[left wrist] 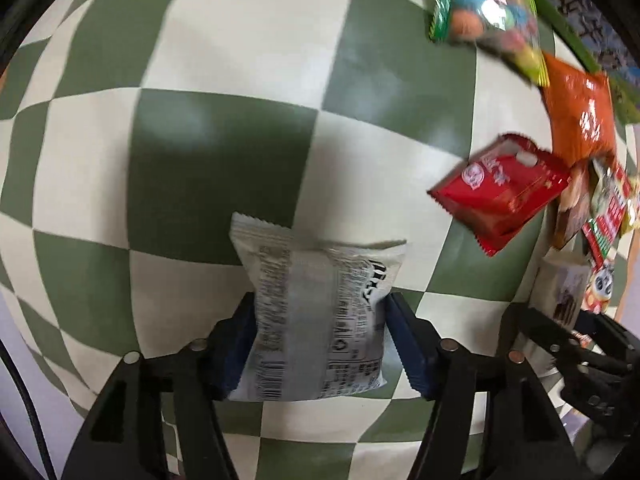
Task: Organize snacks
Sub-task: 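Grasp the white packet with the left tool while the right tool grasps the Franzzi cookie pack, then carry both packets into the cardboard box and open both tools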
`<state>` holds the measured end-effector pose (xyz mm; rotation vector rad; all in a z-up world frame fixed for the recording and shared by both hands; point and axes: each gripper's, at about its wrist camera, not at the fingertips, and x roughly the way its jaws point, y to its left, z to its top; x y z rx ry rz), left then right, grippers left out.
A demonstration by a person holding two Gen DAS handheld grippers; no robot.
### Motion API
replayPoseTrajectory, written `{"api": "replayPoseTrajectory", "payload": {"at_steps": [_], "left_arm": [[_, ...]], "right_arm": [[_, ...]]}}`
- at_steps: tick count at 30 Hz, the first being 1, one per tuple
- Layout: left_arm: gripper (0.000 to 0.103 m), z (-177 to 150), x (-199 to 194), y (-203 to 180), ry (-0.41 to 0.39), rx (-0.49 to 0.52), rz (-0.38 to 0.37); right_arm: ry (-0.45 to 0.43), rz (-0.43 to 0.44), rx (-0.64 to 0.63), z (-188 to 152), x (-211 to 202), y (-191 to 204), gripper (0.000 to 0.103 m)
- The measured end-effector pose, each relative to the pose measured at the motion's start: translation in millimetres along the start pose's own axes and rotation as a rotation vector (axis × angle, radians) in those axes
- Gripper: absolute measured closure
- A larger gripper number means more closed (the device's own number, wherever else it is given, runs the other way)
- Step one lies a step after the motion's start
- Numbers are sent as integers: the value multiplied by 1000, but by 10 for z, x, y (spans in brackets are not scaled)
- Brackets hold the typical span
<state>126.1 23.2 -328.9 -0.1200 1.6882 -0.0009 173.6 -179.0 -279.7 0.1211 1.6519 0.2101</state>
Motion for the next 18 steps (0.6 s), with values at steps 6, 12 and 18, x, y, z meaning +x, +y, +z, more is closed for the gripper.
{"api": "replayPoseTrajectory", "payload": {"at_steps": [6,12,18], "left_arm": [[55,-74,-22,-290,-36,30,62],[59,-241,-149,-445,-46,-11,30],[59,-320,-637,-739,-92,5,-44]], "right_arm": [[9,-31,41,42,-44,-107,33],[-51,-47,44,-172,-107,-222,43],[-96,73,75,-306,-459,-302,43]]}}
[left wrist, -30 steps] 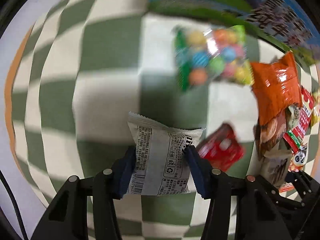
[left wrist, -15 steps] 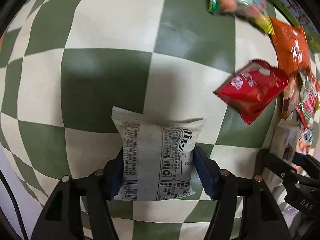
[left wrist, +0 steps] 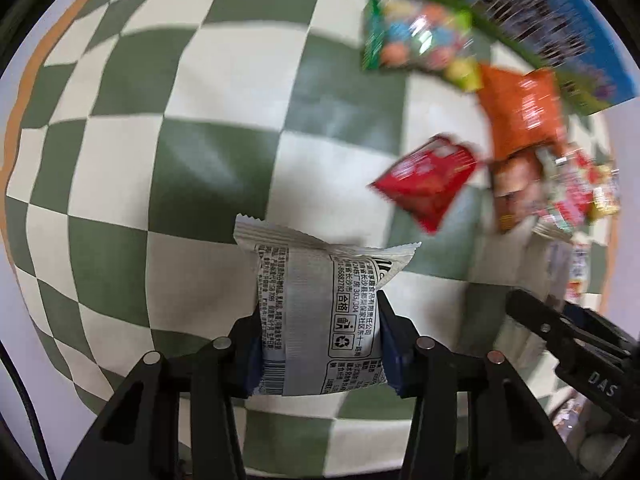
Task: Organize snacks
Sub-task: 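Carry both packets into the cardboard box and open both tools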
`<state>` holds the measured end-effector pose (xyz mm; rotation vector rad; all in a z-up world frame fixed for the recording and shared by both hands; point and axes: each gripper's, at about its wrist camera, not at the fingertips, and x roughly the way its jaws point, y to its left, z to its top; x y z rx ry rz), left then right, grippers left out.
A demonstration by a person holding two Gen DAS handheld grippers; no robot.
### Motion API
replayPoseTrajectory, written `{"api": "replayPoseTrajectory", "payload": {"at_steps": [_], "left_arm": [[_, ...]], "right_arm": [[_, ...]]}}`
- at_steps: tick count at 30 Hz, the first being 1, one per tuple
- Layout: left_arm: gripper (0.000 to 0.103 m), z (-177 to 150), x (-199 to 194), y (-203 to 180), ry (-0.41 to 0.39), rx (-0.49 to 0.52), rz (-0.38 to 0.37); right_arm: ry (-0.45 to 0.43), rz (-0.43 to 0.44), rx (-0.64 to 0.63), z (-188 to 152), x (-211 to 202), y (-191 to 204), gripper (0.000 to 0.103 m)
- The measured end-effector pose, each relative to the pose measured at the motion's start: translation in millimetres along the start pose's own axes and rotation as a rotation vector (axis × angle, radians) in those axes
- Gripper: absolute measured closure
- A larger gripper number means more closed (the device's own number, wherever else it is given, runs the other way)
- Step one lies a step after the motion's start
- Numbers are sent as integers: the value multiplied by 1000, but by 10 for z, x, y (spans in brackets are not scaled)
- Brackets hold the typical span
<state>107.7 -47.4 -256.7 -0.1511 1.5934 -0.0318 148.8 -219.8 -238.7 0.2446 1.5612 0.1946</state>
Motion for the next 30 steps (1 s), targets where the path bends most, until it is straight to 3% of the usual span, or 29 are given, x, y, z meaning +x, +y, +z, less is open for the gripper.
{"api": "replayPoseTrajectory", "payload": {"at_steps": [6,10,14,17,20,23,30], "left_arm": [[59,261,-740,-422,-101,15,-129],[59,844,-1195,-21,-182,59,-196],[59,1410,-1670,14,-267,115,-175],[59,1753,-1842,-74,-283,148,-131],[59,2187,-1716,-210,-246,161,-93],[59,2592,-1363,-282,-148,132,-101],[59,3038,-700,-319,-2,77,-87]], "right_arm": [[-90,112,14,96,-707,-36,43],[-182,160,14,529,-1349,-45,43],[-281,170,5,1027,-1855,-92,43],[-357,117,-24,1464,-2084,-84,43],[-396,63,-38,1928,-2163,-111,43],[-387,40,-26,2393,-2066,-189,43],[-294,3,-15,3012,-1547,-304,43]]}}
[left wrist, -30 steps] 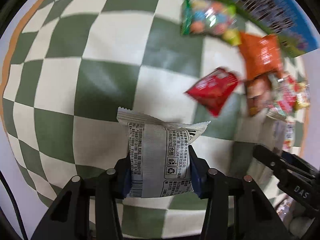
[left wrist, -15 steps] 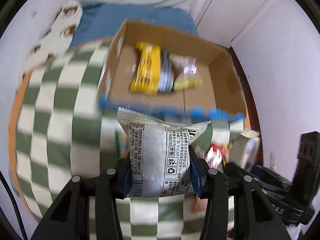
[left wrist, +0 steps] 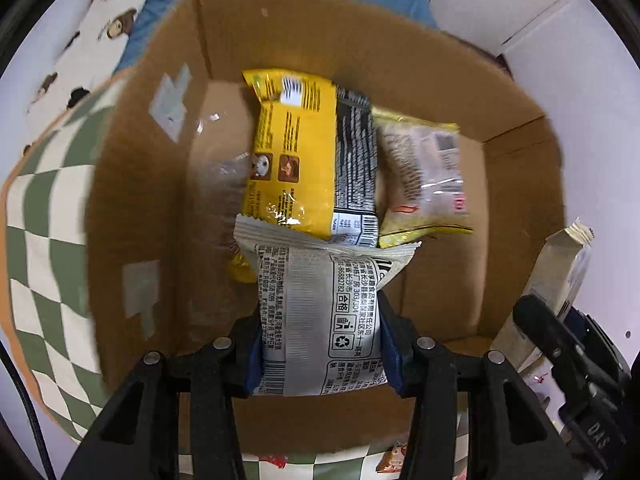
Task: Organize snacks
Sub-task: 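Carry both packets into the cardboard box and open both tools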
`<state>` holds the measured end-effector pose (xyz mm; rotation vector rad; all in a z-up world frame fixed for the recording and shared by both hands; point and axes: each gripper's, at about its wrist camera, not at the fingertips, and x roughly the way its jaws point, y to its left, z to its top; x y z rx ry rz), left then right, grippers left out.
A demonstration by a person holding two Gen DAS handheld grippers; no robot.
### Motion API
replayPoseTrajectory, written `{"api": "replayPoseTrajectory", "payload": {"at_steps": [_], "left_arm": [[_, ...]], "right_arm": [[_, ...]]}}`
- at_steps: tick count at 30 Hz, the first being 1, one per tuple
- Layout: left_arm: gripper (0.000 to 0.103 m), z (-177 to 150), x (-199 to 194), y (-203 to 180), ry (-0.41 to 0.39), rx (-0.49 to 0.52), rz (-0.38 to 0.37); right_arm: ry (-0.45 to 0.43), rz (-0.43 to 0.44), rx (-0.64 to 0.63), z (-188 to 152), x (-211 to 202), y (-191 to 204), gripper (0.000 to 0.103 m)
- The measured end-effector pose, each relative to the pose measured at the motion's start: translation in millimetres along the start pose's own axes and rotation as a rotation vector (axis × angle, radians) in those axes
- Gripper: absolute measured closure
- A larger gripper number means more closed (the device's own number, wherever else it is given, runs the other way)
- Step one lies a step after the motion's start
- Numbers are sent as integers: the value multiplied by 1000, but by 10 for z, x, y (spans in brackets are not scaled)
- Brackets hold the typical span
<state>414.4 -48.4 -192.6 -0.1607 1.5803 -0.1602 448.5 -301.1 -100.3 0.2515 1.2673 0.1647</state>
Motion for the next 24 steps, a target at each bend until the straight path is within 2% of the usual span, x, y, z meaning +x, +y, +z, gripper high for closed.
{"api": "replayPoseTrajectory", "payload": {"at_steps": [5,10,12,13,14,15,17,20,24], "left_arm": [[59,84,162,-10,5,9,36],[58,102,216,-9,13,12,44],[57,109,234,-10,7,20,55],[56,114,233,-3,0,18,64],[47,119,220,13,-11,13,65],[29,117,211,8,-15,6,58],[17,99,169,9,-29,3,50],[16,80,116,-14,-64,21,80],[16,30,-11,2,-98,12,73]], "right_arm": [[56,-16,-24,14,397,33,43],[127,8,-28,4,655,66,42],[172,17,-27,-8,749,87,39],[196,14,-25,-6,804,87,30],[199,8,-29,-27,826,97,21],[193,-5,-42,-24,842,102,19],[185,-26,-50,-26,858,98,18],[179,-31,-49,-36,858,102,18],[143,-56,-48,-51,795,105,18]]}}
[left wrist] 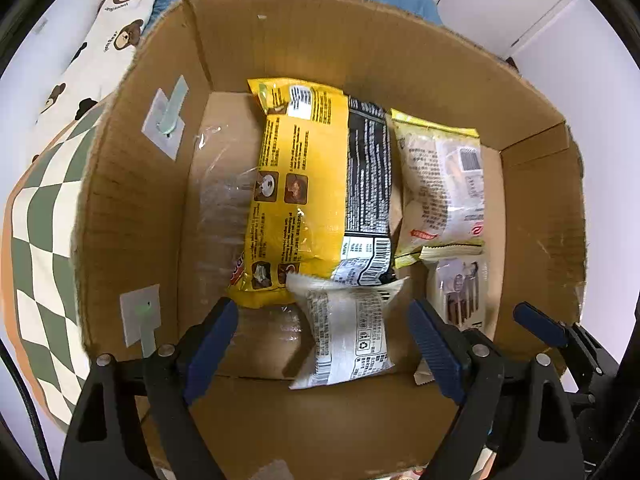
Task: Organize snacks
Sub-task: 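Carry both packets into the cardboard box and open both tools, then withdraw both tools from the box toward the remaining snacks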
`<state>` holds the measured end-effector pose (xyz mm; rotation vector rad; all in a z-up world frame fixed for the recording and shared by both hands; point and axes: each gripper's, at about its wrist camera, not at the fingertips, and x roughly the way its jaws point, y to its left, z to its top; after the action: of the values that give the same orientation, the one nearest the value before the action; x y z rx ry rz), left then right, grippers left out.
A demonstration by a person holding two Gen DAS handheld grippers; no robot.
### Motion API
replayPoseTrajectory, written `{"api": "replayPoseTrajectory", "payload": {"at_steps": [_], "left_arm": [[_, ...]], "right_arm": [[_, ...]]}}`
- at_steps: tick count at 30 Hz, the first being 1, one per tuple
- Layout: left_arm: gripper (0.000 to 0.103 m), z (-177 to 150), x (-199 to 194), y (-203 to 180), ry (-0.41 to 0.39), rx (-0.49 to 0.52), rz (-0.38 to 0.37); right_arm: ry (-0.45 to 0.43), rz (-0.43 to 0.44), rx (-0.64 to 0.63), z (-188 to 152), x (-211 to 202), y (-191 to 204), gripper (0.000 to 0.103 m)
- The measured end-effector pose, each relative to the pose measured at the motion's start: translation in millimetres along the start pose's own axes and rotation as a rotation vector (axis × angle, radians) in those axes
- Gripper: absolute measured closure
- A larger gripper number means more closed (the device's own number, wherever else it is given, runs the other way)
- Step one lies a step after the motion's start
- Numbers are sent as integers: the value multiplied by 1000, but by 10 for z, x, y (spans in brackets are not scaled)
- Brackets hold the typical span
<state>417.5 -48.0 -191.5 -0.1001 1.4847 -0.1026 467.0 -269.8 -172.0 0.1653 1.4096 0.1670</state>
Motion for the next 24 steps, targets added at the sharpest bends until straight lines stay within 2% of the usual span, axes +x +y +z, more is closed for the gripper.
{"api": "replayPoseTrajectory", "payload": {"at_steps": [5,13,17,24], "left_arm": [[16,-140,-255,-28,-97,12,26],[16,-533,-734,-122,-277,60,89],[16,-762,-921,-136,-353,66,101],[16,-1066,-1260,-192,-460,98,105]], "right_arm": [[-67,-55,10,-96,-190,-39,18],[-210,-95,18,-345,-763,-153,18],[-285,-126,-6,-532,-1013,-61,18],[-385,-124,-24,-839,-1460,64,18]]}}
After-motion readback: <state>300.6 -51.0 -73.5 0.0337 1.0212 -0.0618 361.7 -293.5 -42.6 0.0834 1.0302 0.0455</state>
